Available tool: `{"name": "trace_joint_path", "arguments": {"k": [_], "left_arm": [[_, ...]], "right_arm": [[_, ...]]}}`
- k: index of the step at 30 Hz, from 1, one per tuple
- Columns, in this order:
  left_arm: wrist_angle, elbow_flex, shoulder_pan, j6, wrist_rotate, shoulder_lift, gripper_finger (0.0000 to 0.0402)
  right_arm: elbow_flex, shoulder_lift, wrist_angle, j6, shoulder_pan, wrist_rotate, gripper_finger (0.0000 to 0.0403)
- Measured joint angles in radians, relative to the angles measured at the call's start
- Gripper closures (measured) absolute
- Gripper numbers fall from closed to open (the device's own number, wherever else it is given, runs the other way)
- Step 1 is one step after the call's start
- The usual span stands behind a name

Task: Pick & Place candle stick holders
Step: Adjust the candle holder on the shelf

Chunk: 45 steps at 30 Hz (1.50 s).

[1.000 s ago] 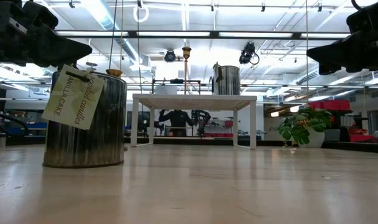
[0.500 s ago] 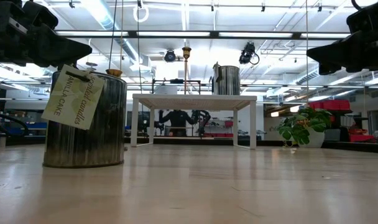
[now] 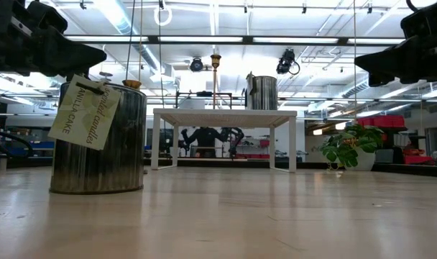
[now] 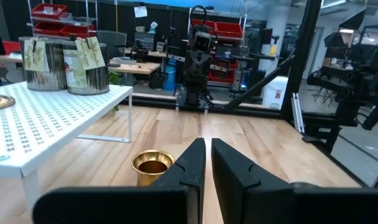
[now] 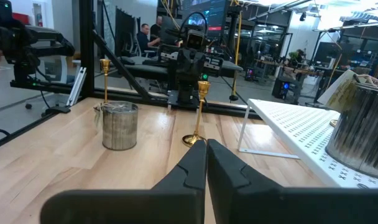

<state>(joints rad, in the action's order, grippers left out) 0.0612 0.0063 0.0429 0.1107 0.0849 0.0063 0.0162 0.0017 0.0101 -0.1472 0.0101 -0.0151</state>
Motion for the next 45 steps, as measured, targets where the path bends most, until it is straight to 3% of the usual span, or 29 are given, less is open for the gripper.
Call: {"name": "trace_joint_path", "arguments": {"k": [25,33,45], "left_arm": [[0.002,0.0,0.0,0.017,-0.001,0.0,0.0369],[0.03,0.004,0.0,0.041,-0.044,0.0,0.037],[0.022,0.056,0.0,0.036,-0.045,0.0,0.0396]], "right_arm": [[0.0,0.0,0.0,0.0,0.0,0.0,0.0385],[0.0,0.0,0.0,0.0,0.0,0.0,0.0385],[-0.001,0.0,0.0,0.0,0.0,0.0,0.0385]]}}
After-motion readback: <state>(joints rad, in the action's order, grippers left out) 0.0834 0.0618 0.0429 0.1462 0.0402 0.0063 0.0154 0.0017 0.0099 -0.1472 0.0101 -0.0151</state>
